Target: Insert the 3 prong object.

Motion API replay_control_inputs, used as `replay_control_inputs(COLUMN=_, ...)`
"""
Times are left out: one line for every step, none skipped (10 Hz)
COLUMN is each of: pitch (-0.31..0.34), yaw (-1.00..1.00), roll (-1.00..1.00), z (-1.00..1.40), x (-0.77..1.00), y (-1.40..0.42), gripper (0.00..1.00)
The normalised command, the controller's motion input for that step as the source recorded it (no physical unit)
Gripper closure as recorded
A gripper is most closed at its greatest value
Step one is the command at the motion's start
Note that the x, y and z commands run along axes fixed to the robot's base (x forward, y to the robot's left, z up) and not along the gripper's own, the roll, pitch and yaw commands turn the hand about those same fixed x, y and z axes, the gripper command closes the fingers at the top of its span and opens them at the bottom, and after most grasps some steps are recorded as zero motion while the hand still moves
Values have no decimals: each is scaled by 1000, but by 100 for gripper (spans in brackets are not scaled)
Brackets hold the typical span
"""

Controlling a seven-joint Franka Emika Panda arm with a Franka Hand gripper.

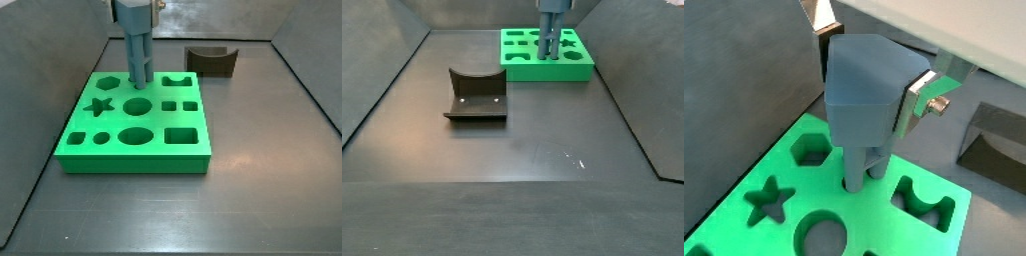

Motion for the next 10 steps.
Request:
replay_control_inputs(pitch=0, yaw=-466, roll=0, z=-303, x=-223, y=69, gripper=100)
replay_control_inputs(pitch=0, yaw=-360, roll=0, z=-397, x=-97, y=0, gripper=100)
replay_control_inputs(pitch=-26, yaw=-214, roll=-110, z=-443, x=-97, y=0, gripper=100)
replay_control_inputs(pitch=0, yaw=20, roll=-174, z=-380, x=97, y=-57, gripper=100)
replay_control_inputs(pitch=23, yaw=114, roll=-80, z=-434, x=406, y=-74, gripper=100)
replay_control_inputs(pitch=19, yaw=126, roll=0, z=-454, x=403, y=-20, gripper=100)
replay_control_inputs(pitch=0, yaw=97, roll=-50, z=-417, x=134, y=-66, gripper=100)
replay_control_inputs(pitch=0, yaw=54, roll=-63, z=-446, x=80, y=-54, gripper=100)
replay_control_inputs(pitch=-39, yaw=0, roll=-4, z=-574, x=14, y=-74, gripper=100)
replay_control_inputs(pitch=-84, yaw=0, roll=33, z=-637, x=0, y=-131, gripper=100)
